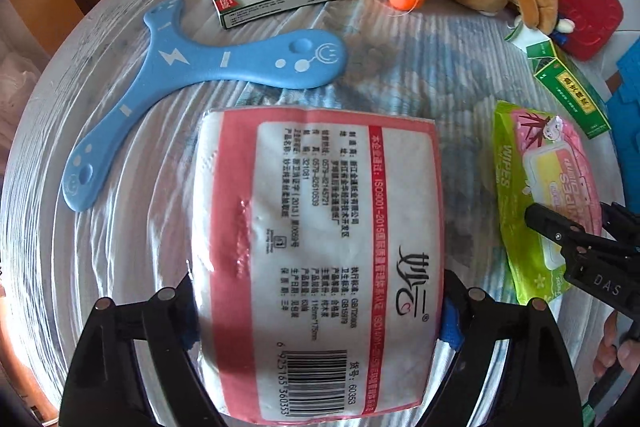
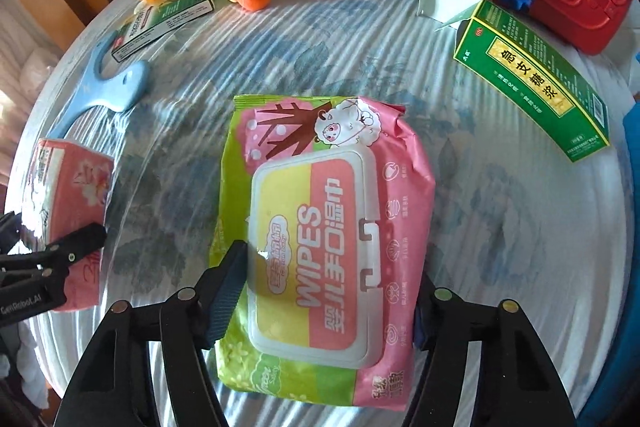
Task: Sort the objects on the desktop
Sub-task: 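Grasp the tissue pack with the left tool while the right tool grasps the pink wipes pack, then lift the tissue pack with the left tool while the right tool carries the wipes pack over the crate, then release the tissue pack from the left tool while the right tool drops the wipes into the crate, then grasp the ibuprofen box with the left tool while the right tool grasps the green medicine box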
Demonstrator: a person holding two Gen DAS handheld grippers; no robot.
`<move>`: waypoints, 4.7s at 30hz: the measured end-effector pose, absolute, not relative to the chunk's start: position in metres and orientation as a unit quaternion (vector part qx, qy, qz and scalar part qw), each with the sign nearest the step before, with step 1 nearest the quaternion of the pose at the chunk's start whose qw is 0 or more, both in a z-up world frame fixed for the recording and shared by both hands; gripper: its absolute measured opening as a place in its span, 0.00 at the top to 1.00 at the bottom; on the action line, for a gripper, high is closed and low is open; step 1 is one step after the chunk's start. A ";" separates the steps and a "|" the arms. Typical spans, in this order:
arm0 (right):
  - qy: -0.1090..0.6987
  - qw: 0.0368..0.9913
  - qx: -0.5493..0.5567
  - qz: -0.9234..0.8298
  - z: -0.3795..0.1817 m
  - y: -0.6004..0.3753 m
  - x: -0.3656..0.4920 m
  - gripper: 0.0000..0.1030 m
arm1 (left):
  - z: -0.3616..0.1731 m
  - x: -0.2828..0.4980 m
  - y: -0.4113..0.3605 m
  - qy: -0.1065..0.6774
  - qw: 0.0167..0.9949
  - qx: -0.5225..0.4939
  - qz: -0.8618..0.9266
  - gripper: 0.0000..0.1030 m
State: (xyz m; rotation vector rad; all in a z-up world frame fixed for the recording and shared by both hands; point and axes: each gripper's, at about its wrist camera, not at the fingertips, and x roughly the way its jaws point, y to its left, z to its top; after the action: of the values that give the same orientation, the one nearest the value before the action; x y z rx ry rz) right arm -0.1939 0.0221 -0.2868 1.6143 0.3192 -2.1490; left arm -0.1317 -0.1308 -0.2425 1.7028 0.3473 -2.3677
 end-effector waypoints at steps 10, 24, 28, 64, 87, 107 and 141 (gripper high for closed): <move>0.099 0.235 0.488 -0.835 -0.216 0.076 -0.169 0.41 | -0.196 -0.098 -0.083 0.086 0.094 0.494 -0.860 0.16; 0.068 0.147 0.308 -0.938 -0.071 0.144 -0.070 0.41 | -0.096 -0.056 -0.017 0.027 -0.008 0.360 -0.933 0.16; 0.060 0.109 0.276 -0.953 -0.043 0.169 -0.050 0.41 | -0.071 -0.054 0.020 0.011 -0.049 0.327 -0.944 0.16; -0.009 -0.069 0.158 -0.985 0.034 0.617 -0.029 0.39 | 0.027 -0.088 0.475 -0.085 -0.156 0.281 -0.943 0.12; -0.015 -0.080 0.152 -0.985 0.035 0.637 -0.017 0.00 | 0.034 -0.071 0.446 -0.039 -0.129 0.255 -0.958 0.03; 0.020 0.049 0.118 -0.992 0.056 0.472 -0.005 0.00 | 0.020 -0.034 0.222 0.057 -0.017 0.243 -0.968 0.03; 0.060 0.075 0.400 -0.911 -0.110 0.214 -0.235 0.00 | -0.164 -0.211 -0.218 0.068 0.094 0.452 -0.885 0.02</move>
State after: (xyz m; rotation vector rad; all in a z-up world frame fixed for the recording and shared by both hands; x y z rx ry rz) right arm -0.2348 0.2139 -0.1097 1.2007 0.1800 -2.7336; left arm -0.2109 -0.2182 -0.1639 1.3404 0.2010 -2.6241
